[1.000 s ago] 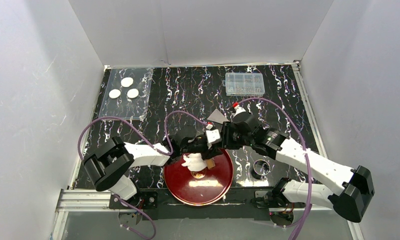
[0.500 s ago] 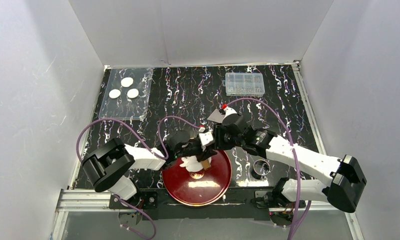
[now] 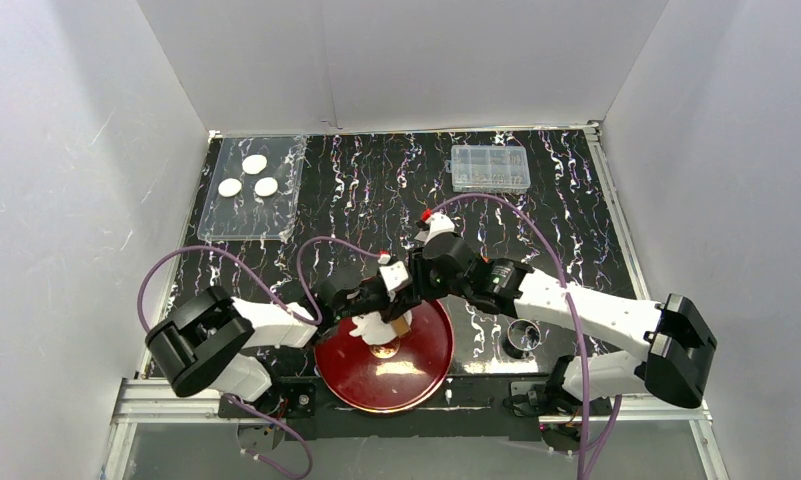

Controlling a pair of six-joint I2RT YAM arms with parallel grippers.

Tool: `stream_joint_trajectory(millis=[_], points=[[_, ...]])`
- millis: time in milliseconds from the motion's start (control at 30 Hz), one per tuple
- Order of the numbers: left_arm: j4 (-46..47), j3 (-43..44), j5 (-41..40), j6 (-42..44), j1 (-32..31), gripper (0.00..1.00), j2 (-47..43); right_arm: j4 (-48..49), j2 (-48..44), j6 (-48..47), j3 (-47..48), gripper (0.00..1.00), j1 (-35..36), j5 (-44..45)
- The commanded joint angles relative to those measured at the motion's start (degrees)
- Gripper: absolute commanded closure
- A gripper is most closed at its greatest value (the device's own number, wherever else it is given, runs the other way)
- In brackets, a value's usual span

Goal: Roll out the dumpling wrappers from the dough
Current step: Flatten out the dough on the work surface.

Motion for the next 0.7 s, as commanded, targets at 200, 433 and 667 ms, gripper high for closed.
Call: stream_joint_trajectory(millis=[200,433,667], points=[[-8.6,5.8,0.2,0.9,2.5,1.00,-5.6,-2.4,3.3,-5.0,7.8,0.99,3.8,-7.9],[-7.1,2.0,0.0,1.3,2.5,1.00,-4.2,-1.6,5.5,-3.8,6.0,0.99,4.7,-8.1],[-3.3,-0.3,-0.8,0.8,2.5,1.00,-0.2,-4.2,7.8,-4.3,5.9,0.99,6.2,-7.5]])
